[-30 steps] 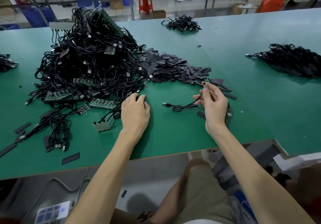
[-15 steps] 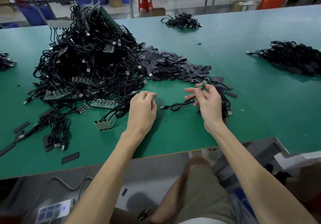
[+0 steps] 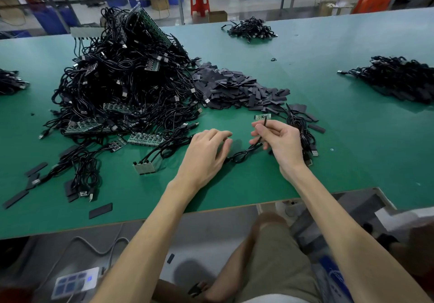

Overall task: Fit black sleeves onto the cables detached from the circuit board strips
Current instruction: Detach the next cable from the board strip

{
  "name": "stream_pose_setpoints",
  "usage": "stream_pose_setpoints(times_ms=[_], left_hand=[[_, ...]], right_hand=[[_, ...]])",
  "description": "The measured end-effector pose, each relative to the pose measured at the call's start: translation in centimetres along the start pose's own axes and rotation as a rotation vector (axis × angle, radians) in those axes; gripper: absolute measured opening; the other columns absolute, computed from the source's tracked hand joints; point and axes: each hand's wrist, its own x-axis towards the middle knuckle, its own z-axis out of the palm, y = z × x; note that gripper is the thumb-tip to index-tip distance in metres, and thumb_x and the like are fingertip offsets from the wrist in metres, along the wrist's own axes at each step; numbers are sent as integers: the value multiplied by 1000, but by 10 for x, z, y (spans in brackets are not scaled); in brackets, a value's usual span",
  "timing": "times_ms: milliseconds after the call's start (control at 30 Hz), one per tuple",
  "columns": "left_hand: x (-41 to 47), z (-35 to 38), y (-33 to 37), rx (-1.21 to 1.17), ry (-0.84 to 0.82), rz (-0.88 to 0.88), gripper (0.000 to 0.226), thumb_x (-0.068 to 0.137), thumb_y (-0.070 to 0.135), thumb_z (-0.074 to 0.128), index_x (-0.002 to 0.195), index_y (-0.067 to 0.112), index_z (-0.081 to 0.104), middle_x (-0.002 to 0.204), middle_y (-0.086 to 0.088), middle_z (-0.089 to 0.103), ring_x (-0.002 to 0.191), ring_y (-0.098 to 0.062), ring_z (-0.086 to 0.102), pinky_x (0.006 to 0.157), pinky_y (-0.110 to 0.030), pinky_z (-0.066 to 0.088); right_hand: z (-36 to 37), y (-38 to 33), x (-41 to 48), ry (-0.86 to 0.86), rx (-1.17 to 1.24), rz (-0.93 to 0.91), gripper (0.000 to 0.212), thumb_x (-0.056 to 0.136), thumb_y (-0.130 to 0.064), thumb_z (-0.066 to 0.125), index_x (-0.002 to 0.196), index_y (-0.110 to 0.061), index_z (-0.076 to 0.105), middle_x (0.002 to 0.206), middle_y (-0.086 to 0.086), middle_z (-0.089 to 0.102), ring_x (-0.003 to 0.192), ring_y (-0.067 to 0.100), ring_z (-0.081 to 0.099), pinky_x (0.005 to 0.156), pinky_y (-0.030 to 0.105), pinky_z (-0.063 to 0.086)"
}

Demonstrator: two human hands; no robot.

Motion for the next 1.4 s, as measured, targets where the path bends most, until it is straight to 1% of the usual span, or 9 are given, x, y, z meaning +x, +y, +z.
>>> stream_pose_setpoints(times_ms=[167, 233, 333, 467, 567, 667, 1000, 1200, 1400], left_hand=[[-1, -3, 5, -39, 8, -4, 35, 104, 25, 54, 135, 10, 58, 112, 0, 66, 104, -21, 61, 99, -43, 45], [-1, -4, 4, -122, -8, -43, 37, 105, 28, 52, 139, 13, 54, 117, 3, 66, 107, -17, 60, 100, -42, 45], [0, -6, 1, -291, -23, -110, 41, 105, 28, 53, 145, 18, 51, 123, 6, 65, 109, -11, 62, 102, -38, 48], [2, -7, -4, -448, -23, -145, 29, 101, 19, 62, 130, 21, 65, 109, 11, 72, 92, -5, 71, 90, -30, 56], [2, -5, -7, -451, 2, -142, 15, 96, 14, 68, 109, 20, 74, 94, 14, 74, 77, -6, 72, 79, -31, 57], [3, -3, -9, -420, 36, -130, 11, 96, 14, 69, 100, 22, 75, 88, 10, 70, 72, -11, 68, 74, -32, 55], [3, -2, -9, -295, 10, -143, 9, 98, 15, 64, 100, 15, 72, 86, 13, 57, 79, 0, 54, 75, -20, 40], [2, -2, -9, -329, -4, -166, 8, 97, 18, 64, 96, 18, 72, 86, 11, 63, 76, -3, 55, 72, -18, 40], [2, -4, -10, -389, 6, -171, 11, 97, 12, 67, 98, 21, 72, 88, 7, 63, 72, -12, 60, 69, -16, 43]], right_hand=[[1, 1, 0, -181, -167, -46, 18, 101, -10, 62, 111, -14, 77, 82, 2, 76, 64, 14, 65, 60, 17, 46], [2, 0, 0, -248, -196, -63, 21, 101, -7, 60, 112, -14, 77, 82, 2, 75, 66, 14, 61, 71, 20, 51], [3, -3, -2, -347, -285, -85, 28, 102, -4, 57, 111, -22, 76, 82, -1, 73, 68, 11, 57, 74, 21, 50], [6, -1, -2, -423, -421, -94, 29, 102, -7, 57, 101, -29, 76, 83, -4, 76, 71, 14, 60, 76, 26, 52], [6, 1, -1, -443, -443, -89, 22, 102, -7, 58, 101, -17, 78, 85, -2, 77, 80, 29, 65, 79, 35, 54], [7, 1, -1, -451, -406, -94, 20, 102, -10, 61, 107, -18, 77, 83, 1, 77, 84, 25, 69, 78, 32, 55], [5, 0, -2, -335, -367, -80, 7, 100, -19, 65, 105, -20, 71, 72, 1, 76, 60, 16, 60, 72, 29, 53], [7, -1, -4, -325, -368, -59, 9, 94, -26, 74, 96, -18, 73, 62, 4, 71, 54, 9, 57, 62, 20, 47], [7, 1, -3, -325, -392, -31, 10, 92, -28, 77, 92, -18, 74, 62, 5, 71, 54, 7, 58, 62, 22, 46]])
